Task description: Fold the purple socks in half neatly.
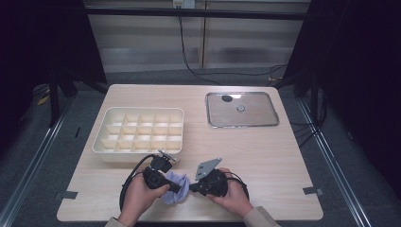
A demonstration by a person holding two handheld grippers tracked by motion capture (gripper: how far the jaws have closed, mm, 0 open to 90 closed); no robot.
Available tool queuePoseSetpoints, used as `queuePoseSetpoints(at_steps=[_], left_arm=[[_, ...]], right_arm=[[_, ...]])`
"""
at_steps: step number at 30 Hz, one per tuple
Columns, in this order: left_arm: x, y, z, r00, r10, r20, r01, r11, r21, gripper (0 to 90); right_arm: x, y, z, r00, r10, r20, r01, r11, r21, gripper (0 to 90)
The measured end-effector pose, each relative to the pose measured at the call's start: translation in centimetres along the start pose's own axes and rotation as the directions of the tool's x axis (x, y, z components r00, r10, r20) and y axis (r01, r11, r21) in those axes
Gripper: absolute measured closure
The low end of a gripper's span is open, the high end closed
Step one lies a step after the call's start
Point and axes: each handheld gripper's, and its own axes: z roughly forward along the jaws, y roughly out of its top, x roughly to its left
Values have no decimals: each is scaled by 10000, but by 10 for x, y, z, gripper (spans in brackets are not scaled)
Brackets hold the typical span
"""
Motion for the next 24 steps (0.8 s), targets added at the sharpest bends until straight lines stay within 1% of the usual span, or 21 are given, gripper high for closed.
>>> queuePoseSetpoints(at_steps=[1, 4, 8, 11, 13, 16, 19, 22, 23, 24], left_arm=[[0, 0, 0, 10000, 62, -7, -62, 10000, 39, 860], [0, 0, 2, 10000, 1, 16, -1, 10000, 59, 856], [0, 0, 2, 10000, 33, 66, -33, 9999, 95, 849], [-1, 0, 2, 10000, 22, 71, -23, 10000, 74, 847], [-1, 0, 2, 10000, 19, 54, -20, 10000, 58, 843], [-1, 0, 2, 10000, 21, 57, -22, 10000, 80, 838], [-1, 0, 3, 10000, 5, 63, -6, 10000, 81, 838], [-1, 0, 3, 10000, 71, 36, -72, 9999, 156, 836], [-1, 0, 3, 10000, 66, 29, -67, 9998, 168, 833], [-2, 0, 4, 10000, -39, 74, 39, 10000, 70, 826]], right_arm=[[1, 0, 0, 9999, 119, -4, -118, 9999, 53, 900], [0, 0, 0, 10000, 8, 0, -8, 10000, 12, 900], [1, 0, 0, 10000, 83, -3, -83, 10000, 40, 900], [0, 0, 0, 10000, -15, -2, 15, 10000, -8, 900], [1, 0, 0, 10000, 83, -5, -83, 10000, 43, 900], [0, 0, 0, 10000, 1, -6, -1, 10000, -1, 900], [0, 0, 0, 10000, 2, -5, -2, 10000, -3, 900], [0, 0, 0, 10000, 14, -8, -14, 10000, -4, 900], [0, 0, 0, 10000, -29, 14, 29, 10000, 1, 900], [0, 0, 0, 10000, 40, -21, -40, 10000, -7, 900]])
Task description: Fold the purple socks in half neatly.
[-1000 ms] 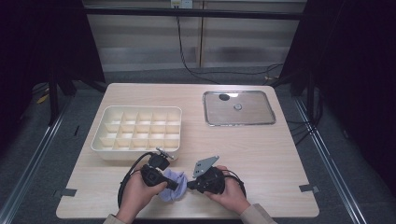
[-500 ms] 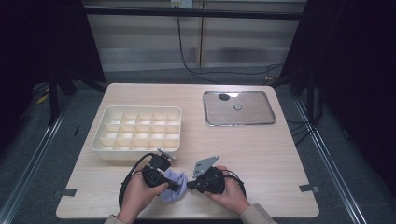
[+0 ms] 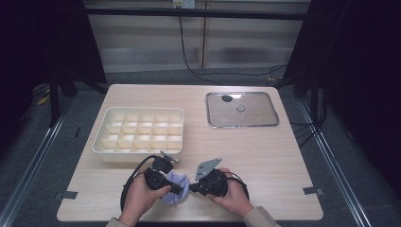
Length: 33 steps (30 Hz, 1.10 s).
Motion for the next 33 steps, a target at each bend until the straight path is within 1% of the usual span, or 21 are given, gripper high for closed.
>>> queuePoseSetpoints(at_steps=[3, 5, 6, 10, 14, 18, 21, 22, 25, 27, 28, 29, 30, 32, 33], left_arm=[[0, 0, 0, 10000, 51, -26, -50, 10000, 51, 820], [0, 0, 0, 10000, 58, 9, -58, 10000, 63, 811], [0, 0, 0, 10000, 64, 15, -64, 9999, 83, 803], [-1, 0, 2, 10000, 55, 45, -55, 10000, 67, 779], [-1, 1, 1, 9999, 74, 126, -76, 9998, 161, 764], [0, 1, -1, 9997, 151, 190, -154, 9997, 197, 748], [-1, 2, -5, 9998, 165, 149, -167, 9998, 147, 723], [-1, 3, -7, 9997, 205, 121, -206, 9997, 107, 717], [-2, 4, -11, 9999, 114, 46, -113, 9999, -46, 685], [-1, 4, -16, 9998, 180, -51, -181, 9997, -143, 662], [0, 4, -18, 9998, 123, -172, -128, 9996, -250, 644], [0, 4, -20, 9997, 94, -214, -100, 9995, -285, 627], [1, 3, -22, 9994, 47, -339, -58, 9995, -325, 619], [3, 3, -25, 9989, 90, -466, -104, 9995, -307, 593], [4, 3, -26, 9985, 18, -550, -40, 9992, -404, 585]], right_arm=[[-1, 0, 0, 10000, -78, 23, 78, 10000, -19, 900], [0, 0, 0, 10000, -49, 22, 49, 10000, -7, 900], [-1, 0, 0, 9999, -118, 16, 118, 9999, -4, 900], [-1, 0, 0, 10000, -77, 23, 78, 10000, -20, 900], [-1, 0, 0, 10000, -60, 18, 60, 10000, -14, 900], [-1, 0, 0, 10000, -86, 29, 86, 10000, -32, 900], [-1, 0, 0, 10000, -88, 25, 88, 10000, -30, 900], [-1, 0, 0, 10000, -67, 23, 67, 10000, -26, 900], [-1, 0, 0, 10000, -82, 31, 82, 10000, -29, 900], [-1, 0, 0, 10000, -92, 17, 92, 10000, -28, 900], [-1, 0, 0, 10000, -93, 14, 93, 10000, -29, 900], [-1, 0, 0, 10000, -92, 15, 92, 10000, -27, 900], [-1, 0, 0, 10000, -94, 16, 94, 10000, -24, 900], [-1, 0, 0, 10000, -98, 15, 98, 10000, -20, 900], [-1, 0, 0, 10000, -96, 17, 96, 10000, -22, 900]])
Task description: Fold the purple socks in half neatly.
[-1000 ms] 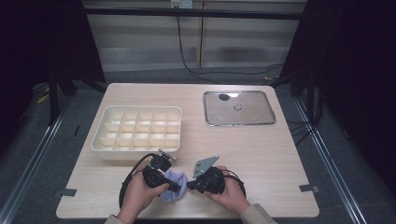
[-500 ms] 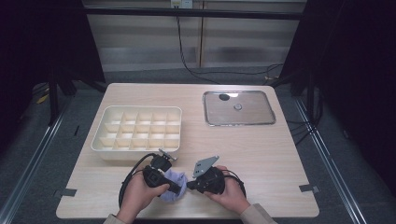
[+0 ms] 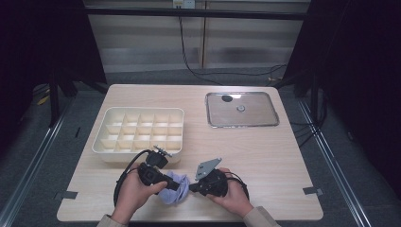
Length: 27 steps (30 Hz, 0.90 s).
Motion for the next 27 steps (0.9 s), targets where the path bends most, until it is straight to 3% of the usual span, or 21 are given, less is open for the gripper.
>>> queuePoseSetpoints(at_steps=[5, 17, 27], left_arm=[[5, -1, -6, 9996, -51, -271, 49, 10000, -63, 535], [25, -10, -10, 9954, -736, -616, 720, 9970, -268, 504], [37, -15, -3, 9916, -1165, -561, 1158, 9932, -144, 508]], right_arm=[[0, 0, 0, 10000, 2, 2, -2, 10000, 0, 900], [0, 0, 0, 10000, -3, 12, 3, 10000, 14, 900], [0, 0, 0, 10000, 0, 18, 0, 10000, 10, 900]])
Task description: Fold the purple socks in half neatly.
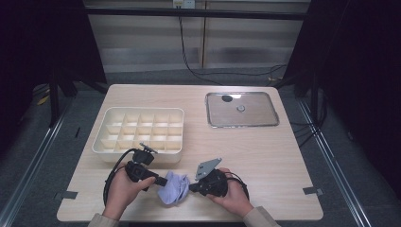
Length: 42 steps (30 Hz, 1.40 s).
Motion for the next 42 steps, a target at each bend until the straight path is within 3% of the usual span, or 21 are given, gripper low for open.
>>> queuePoseSetpoints(at_steps=[11, 18, 40, 41, 42], left_arm=[[1, 0, 5, 9997, 21, 261, -28, 9996, 266, 542], [1, -1, 9, 9991, -186, 376, 175, 9994, 301, 568], [0, 0, 14, 9967, -383, 712, 359, 9987, 359, 736], [1, 0, 14, 9972, -236, 713, 202, 9987, 474, 740], [-1, 0, 14, 9965, -369, 744, 339, 9986, 412, 754]], right_arm=[[0, 0, 0, 10000, -3, 11, 3, 10000, -1, 900], [0, 0, 0, 10000, 1, 4, -1, 10000, -1, 900], [1, 0, 0, 10000, -9, 23, 9, 10000, -1, 900], [1, 0, 0, 10000, 13, 23, -13, 10000, 10, 900], [0, 0, 0, 10000, -16, 19, 16, 10000, -6, 900]])
